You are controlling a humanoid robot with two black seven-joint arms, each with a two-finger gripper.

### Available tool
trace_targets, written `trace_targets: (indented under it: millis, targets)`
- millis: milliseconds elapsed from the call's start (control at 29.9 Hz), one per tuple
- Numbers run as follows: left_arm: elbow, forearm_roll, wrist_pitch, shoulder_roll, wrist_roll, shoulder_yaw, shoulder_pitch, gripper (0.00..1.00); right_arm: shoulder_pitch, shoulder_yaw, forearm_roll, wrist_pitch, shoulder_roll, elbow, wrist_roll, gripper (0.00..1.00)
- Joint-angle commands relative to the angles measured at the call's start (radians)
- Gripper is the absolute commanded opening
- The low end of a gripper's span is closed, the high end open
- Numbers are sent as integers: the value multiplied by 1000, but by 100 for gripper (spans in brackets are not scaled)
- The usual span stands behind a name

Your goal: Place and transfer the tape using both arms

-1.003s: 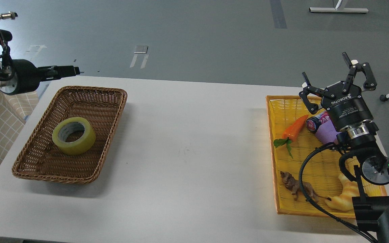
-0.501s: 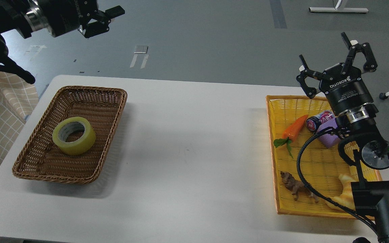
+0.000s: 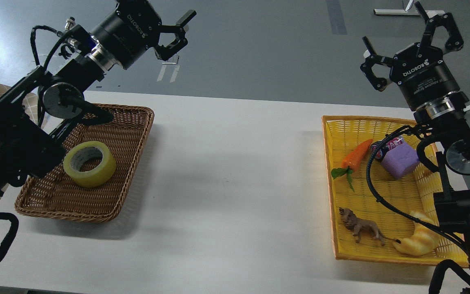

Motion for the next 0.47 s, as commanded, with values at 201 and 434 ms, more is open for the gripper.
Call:
trace_targets:
  millis: [201,434]
  targets:
    - [13,1,0,-112,-2,-68,74,98,39,-3,2,0,6,-46,2,100]
    - [30,-1,0,-130,-2,-71,81,98,38,-3,5,0,7,-53,2,100]
